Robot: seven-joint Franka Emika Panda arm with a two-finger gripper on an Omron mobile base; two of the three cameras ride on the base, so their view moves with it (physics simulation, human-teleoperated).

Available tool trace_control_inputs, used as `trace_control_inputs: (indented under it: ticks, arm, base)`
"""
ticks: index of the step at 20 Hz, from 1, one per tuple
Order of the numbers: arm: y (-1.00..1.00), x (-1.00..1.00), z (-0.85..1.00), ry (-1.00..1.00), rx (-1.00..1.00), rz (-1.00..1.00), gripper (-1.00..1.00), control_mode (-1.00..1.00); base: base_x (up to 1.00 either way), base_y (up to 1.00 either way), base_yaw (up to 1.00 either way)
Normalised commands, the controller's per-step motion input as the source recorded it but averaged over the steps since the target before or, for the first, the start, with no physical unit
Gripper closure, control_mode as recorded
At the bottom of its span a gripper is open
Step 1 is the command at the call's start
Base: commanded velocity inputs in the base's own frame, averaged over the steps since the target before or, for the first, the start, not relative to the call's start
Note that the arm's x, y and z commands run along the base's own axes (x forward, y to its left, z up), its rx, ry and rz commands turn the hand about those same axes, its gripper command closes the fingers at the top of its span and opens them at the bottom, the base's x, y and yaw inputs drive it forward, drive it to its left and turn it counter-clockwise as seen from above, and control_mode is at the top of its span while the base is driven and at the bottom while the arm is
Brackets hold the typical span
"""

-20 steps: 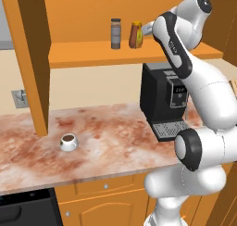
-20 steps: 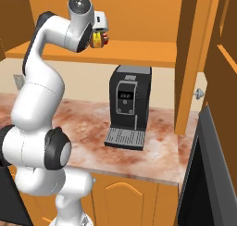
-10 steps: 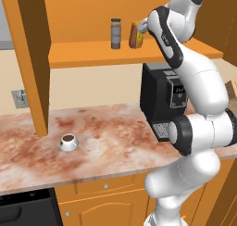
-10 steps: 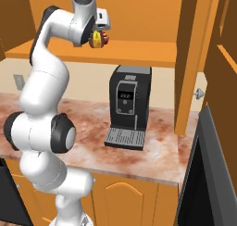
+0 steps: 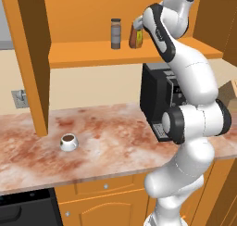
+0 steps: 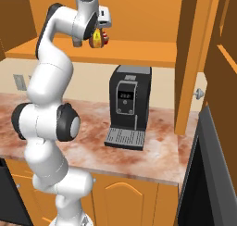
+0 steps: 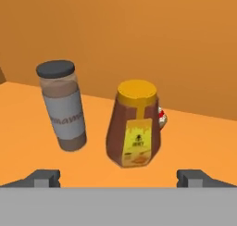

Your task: Pick the cinnamon and honey bottle from the cabinet and place them next to the mug.

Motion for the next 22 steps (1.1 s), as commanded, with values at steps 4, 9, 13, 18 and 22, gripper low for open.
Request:
trace_control_inputs:
  ticks: [4,9,13,18,22]
  arm:
    - [0.0,0.23,0.0,0.0,0.0,0.0,-1.0,-1.0]
    - [0.0,0.27,0.0,0.0,0.0,0.0,-1.0,-1.0]
    - [0.0,0.27,0.0,0.0,0.0,0.0,-1.0,-1.0]
    - [0.0,0.27,0.0,0.0,0.0,0.0,-1.0,-1.0]
    - [0.0,0.15,-0.01,0.0,0.0,0.0,-1.0,-1.0]
  base:
    - [0.0,0.0,0.0]
    - [0.0,0.0,0.0]
    - [0.0,0.0,0.0]
    - [0.0,0.0,0.0]
    - [0.0,0.0,0.0]
